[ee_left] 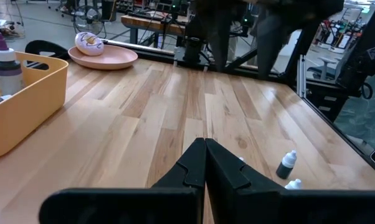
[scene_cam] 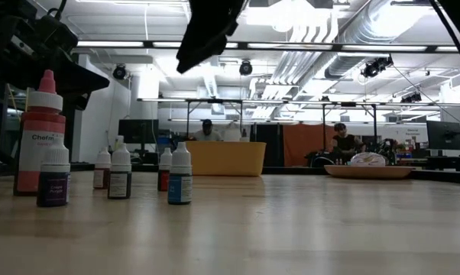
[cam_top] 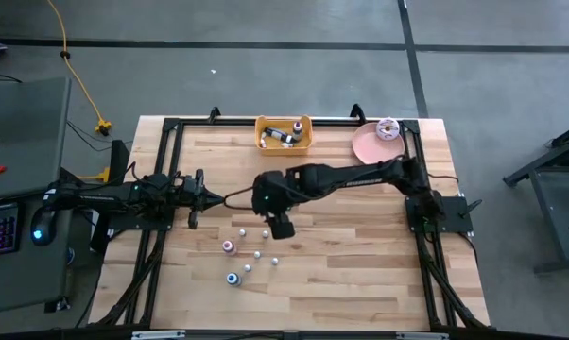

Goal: Pick & Place food coloring
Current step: Put the small red food coloring bottle into the yellow bin

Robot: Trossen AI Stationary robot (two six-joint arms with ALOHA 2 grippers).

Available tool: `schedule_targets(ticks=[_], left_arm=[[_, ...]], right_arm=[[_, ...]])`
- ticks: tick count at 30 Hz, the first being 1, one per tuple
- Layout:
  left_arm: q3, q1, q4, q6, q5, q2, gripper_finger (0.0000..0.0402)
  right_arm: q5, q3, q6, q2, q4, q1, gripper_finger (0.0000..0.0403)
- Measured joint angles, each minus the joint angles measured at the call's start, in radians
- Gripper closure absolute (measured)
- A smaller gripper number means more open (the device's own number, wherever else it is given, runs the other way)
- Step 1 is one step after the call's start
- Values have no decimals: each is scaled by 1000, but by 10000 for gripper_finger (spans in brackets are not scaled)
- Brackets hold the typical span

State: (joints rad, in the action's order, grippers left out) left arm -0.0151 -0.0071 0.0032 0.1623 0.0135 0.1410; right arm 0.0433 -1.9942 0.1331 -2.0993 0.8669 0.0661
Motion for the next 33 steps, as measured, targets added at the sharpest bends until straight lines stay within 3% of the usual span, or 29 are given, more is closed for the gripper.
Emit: schedule_targets(ticks=[33], left_arm=[[0, 0, 0, 0, -1, 0, 401]], right_arm=[[79, 0, -110, -251, -42, 44, 171]])
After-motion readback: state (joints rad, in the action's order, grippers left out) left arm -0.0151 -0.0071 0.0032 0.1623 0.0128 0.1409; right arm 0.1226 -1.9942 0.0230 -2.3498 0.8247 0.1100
